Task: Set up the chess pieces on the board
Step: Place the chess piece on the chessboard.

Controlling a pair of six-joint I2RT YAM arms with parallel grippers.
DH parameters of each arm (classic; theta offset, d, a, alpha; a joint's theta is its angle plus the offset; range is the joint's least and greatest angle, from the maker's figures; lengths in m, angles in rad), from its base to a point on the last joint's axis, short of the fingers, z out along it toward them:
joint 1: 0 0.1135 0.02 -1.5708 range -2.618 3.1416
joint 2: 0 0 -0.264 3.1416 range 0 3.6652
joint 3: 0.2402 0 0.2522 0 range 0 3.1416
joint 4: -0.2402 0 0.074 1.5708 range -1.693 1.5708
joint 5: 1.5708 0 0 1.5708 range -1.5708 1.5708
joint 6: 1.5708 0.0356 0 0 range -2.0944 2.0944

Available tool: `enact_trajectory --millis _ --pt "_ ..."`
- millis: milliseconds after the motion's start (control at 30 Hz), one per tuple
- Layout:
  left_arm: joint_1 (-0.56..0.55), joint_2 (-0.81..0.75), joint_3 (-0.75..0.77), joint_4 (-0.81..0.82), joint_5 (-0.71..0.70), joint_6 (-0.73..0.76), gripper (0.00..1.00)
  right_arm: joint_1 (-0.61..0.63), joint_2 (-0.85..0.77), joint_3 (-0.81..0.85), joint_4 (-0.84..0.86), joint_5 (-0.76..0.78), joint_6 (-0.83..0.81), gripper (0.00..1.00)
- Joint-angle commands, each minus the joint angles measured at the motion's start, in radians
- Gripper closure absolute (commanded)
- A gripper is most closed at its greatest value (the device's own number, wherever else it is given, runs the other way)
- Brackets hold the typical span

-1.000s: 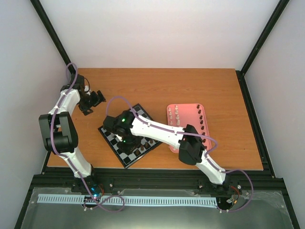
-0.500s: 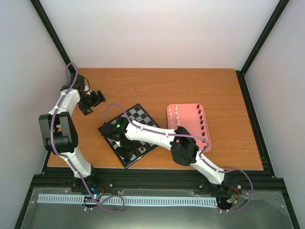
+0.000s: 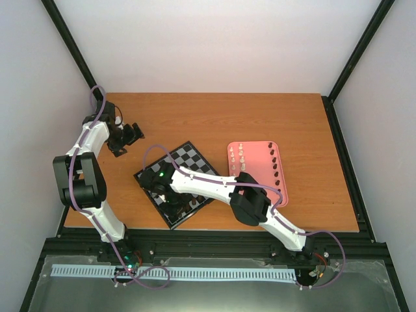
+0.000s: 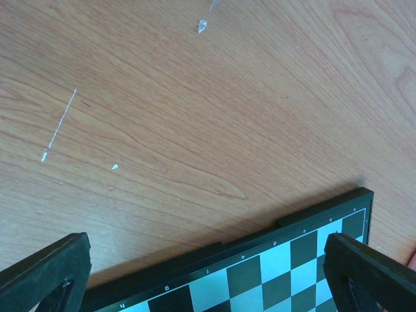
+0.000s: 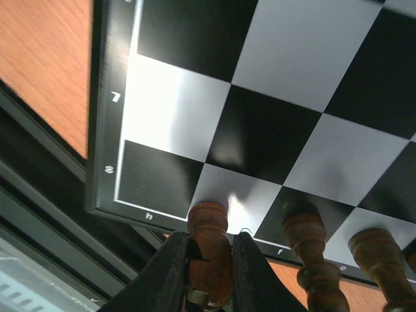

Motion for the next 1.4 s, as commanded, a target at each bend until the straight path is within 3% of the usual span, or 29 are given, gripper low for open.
enact_trajectory --millis 0,1067,1367 --pt "-0.005 -0.03 0.01 0.018 0.01 0.002 0.0 -0.003 -0.015 -0.061 0.034 -0.005 -0.012 0.94" --pt "-0.004 -0.032 0.014 0.013 0.011 0.005 0.0 -0.004 0.0 -0.034 0.042 0.046 -0.034 0.93" --pt "-0.005 -0.032 0.011 0.011 0.009 0.006 0.0 -0.002 -0.014 -0.041 0.041 0.023 -0.049 0.77"
